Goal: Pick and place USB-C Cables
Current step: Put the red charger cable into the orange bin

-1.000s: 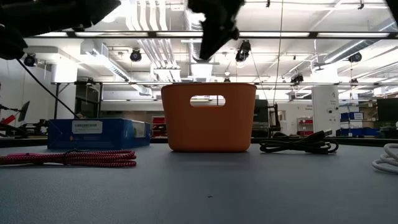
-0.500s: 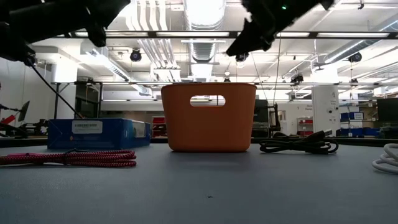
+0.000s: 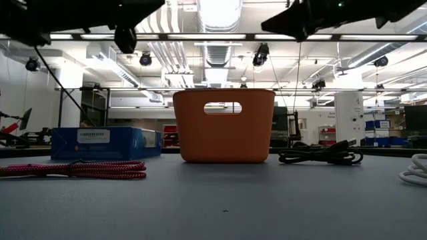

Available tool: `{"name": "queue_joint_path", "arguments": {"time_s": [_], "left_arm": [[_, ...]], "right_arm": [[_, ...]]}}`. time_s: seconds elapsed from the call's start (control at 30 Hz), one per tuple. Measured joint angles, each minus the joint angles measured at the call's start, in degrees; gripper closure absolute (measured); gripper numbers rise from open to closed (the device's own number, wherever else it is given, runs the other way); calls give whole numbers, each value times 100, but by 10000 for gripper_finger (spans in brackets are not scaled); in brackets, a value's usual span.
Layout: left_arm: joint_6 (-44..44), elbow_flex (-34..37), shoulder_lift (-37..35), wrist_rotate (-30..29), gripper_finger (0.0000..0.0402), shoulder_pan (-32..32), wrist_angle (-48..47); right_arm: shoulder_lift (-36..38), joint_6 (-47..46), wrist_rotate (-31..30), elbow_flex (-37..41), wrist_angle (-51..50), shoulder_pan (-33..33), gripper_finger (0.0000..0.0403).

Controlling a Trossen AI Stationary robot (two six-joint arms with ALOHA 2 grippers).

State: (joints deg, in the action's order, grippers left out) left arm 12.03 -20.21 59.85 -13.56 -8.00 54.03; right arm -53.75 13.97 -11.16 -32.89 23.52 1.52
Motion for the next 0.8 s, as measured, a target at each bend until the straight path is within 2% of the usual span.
{"name": "queue_joint_path", "arguments": {"time_s": [0.17, 0.33, 0.43, 0.57, 0.8], "left_arm": [[579, -840, -79, -13, 400, -211, -2549], [1335, -1979, -29, 79, 400, -566, -5906], [1699, -2556, 135, 136, 400, -806, -7449], [2165, -3023, 400, 410, 400, -1044, -8295], [2799, -3114, 899, 797, 400, -1428, -8309]], "right_arm": [[308, 221, 86, 118, 263, 0, 347], [507, 413, 88, 118, 254, 0, 347], [618, 502, 89, 118, 256, 0, 347], [749, 626, 245, 118, 250, 2, 347], [877, 661, 780, 138, 252, 0, 347]]}}
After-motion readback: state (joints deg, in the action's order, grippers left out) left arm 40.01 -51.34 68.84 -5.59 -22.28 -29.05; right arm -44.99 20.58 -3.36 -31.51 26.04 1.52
